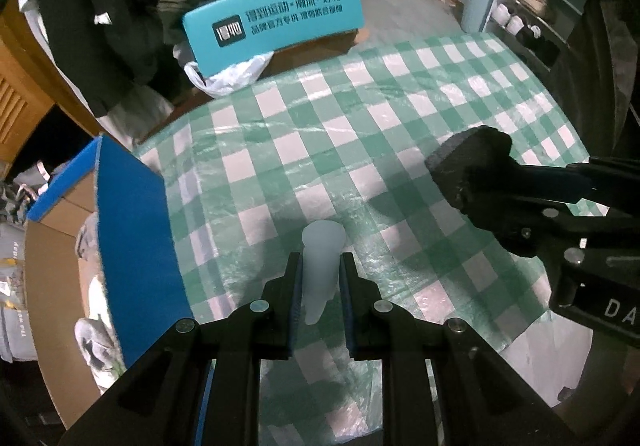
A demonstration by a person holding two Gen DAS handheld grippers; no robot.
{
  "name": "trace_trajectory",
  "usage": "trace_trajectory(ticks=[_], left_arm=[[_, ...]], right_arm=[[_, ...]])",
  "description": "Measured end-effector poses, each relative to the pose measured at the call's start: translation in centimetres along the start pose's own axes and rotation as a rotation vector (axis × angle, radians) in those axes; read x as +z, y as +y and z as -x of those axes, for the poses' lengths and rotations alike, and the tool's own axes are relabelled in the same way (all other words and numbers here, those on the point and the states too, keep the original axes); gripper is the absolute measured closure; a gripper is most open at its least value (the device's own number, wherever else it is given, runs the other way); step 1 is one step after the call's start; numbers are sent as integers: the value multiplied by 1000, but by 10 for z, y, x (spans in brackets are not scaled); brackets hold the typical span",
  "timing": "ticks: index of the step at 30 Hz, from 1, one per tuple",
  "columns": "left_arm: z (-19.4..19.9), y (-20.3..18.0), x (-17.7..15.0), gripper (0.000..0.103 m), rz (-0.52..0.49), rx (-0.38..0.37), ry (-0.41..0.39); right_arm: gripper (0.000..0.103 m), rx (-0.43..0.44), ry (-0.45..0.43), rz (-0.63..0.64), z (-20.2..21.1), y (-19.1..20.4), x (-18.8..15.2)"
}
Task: Organize soft objects
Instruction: 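Carry the white item and black sock into the box and open both tools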
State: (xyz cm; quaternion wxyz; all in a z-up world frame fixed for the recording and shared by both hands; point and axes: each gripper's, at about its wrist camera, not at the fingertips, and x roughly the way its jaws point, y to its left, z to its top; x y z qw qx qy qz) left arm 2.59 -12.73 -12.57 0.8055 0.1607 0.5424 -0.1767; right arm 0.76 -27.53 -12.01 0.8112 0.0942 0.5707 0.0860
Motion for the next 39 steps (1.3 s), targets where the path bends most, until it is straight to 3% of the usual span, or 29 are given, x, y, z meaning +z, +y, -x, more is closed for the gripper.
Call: trace_trajectory(ticks=[23,39], left_arm=[[59,45,-15,85,86,31,-103],[84,94,-36,85,181,49,-145]], right_arm=[[64,85,-84,98,39,58,11],[64,126,-74,189,33,121,16]])
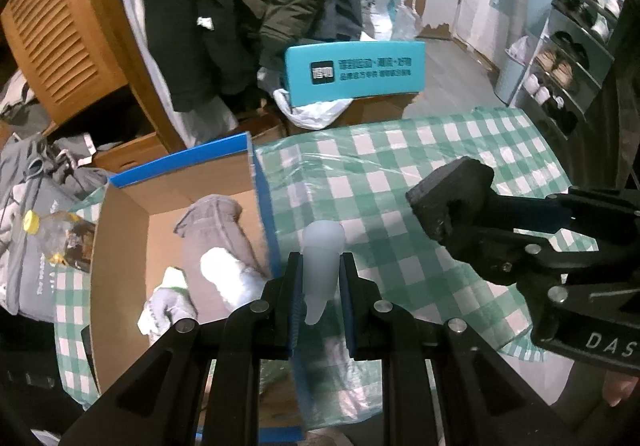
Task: Organize soft objects
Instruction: 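Carry the white item and black sock into the box and open both tools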
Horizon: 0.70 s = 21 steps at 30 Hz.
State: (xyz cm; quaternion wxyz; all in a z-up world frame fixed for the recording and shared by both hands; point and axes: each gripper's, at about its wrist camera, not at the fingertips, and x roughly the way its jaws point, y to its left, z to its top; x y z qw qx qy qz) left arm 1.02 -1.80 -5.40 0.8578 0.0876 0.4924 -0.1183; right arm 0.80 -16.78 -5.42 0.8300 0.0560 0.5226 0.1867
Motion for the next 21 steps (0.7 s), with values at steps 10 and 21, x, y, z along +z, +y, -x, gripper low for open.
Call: trace_trajectory(ticks=[10,21], left_arm=[[7,52,-14,85,88,26,-7],[8,105,-35,85,175,75,-5]], right_arm=[[64,34,31,62,-22,46,13],[64,72,62,126,-50,100,28]])
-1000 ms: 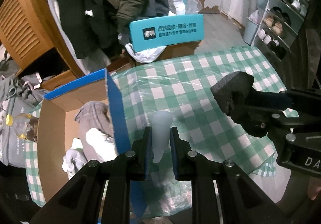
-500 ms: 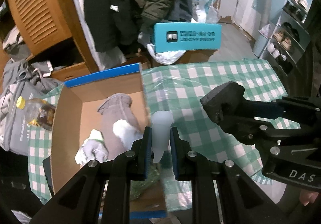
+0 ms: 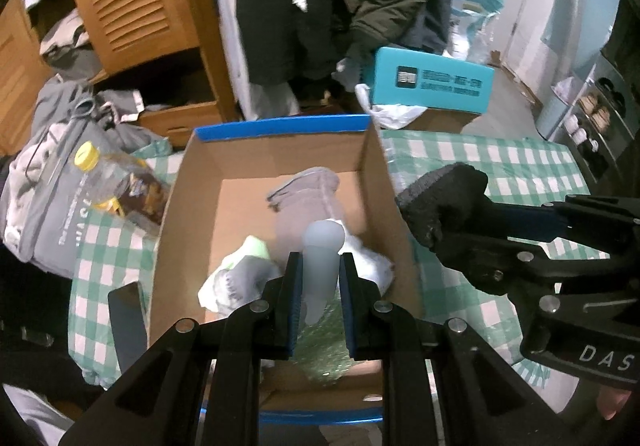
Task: Organize soft objects
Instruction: 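Carry the white item and black sock into the box and open both tools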
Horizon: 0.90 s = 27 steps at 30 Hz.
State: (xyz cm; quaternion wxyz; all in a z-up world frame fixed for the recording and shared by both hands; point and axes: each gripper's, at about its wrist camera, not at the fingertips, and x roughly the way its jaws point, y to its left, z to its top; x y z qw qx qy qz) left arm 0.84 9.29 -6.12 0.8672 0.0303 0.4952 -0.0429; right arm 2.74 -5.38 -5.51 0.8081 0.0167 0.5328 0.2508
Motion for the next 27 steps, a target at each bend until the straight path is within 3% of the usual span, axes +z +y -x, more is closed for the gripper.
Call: trace_trajectory(ticks=[11,19,27], left_arm=[[-19,42,-13,85,67,38,44],[-29,51,-16,85,87,55,79],[-23,56,-14,68,97,87,67]], right_arm=[[64,27,47,12,-32,28,12],[63,38,87,13,-52,38,15],[61,39,95,1,-55,35,15]])
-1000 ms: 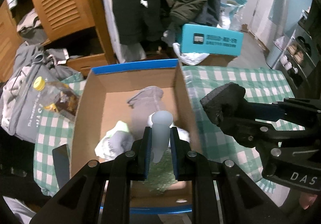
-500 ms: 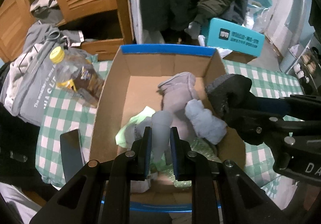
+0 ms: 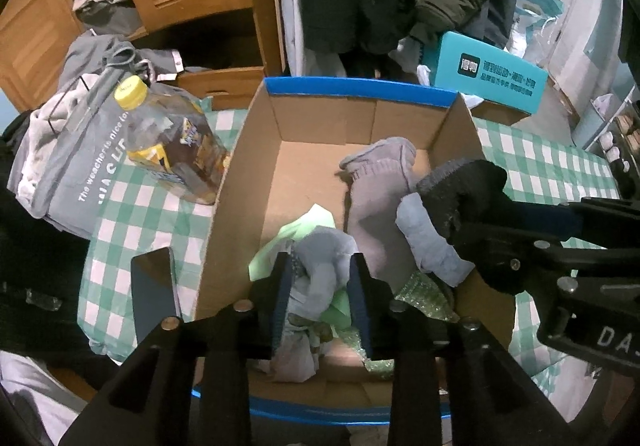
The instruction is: Organize soft objects
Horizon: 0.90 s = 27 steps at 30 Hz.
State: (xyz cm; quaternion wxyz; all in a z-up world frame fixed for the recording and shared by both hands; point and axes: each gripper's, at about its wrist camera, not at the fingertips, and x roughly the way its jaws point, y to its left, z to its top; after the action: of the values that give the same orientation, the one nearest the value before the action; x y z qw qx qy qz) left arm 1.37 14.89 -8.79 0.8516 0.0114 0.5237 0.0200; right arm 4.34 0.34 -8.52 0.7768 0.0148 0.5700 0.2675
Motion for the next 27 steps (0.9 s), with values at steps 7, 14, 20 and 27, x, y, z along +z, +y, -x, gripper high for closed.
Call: trace_trajectory(ticks=[7,14,20,27], left_arm=[[17,-1,3,47,-12,30,-46],[33,-4,7,34,-11,35,-77],[49,-14,7,22,-25,28,-100],[72,-29,5,16,-62,40,-148]], right_arm=[[51,-2,-28,-9,15,-3,2],[42,-39,-90,-8,47,-5,-1],[39,-81,-138,5,73,-6,-9],[38,-140,-177,15,98,-14,-24]])
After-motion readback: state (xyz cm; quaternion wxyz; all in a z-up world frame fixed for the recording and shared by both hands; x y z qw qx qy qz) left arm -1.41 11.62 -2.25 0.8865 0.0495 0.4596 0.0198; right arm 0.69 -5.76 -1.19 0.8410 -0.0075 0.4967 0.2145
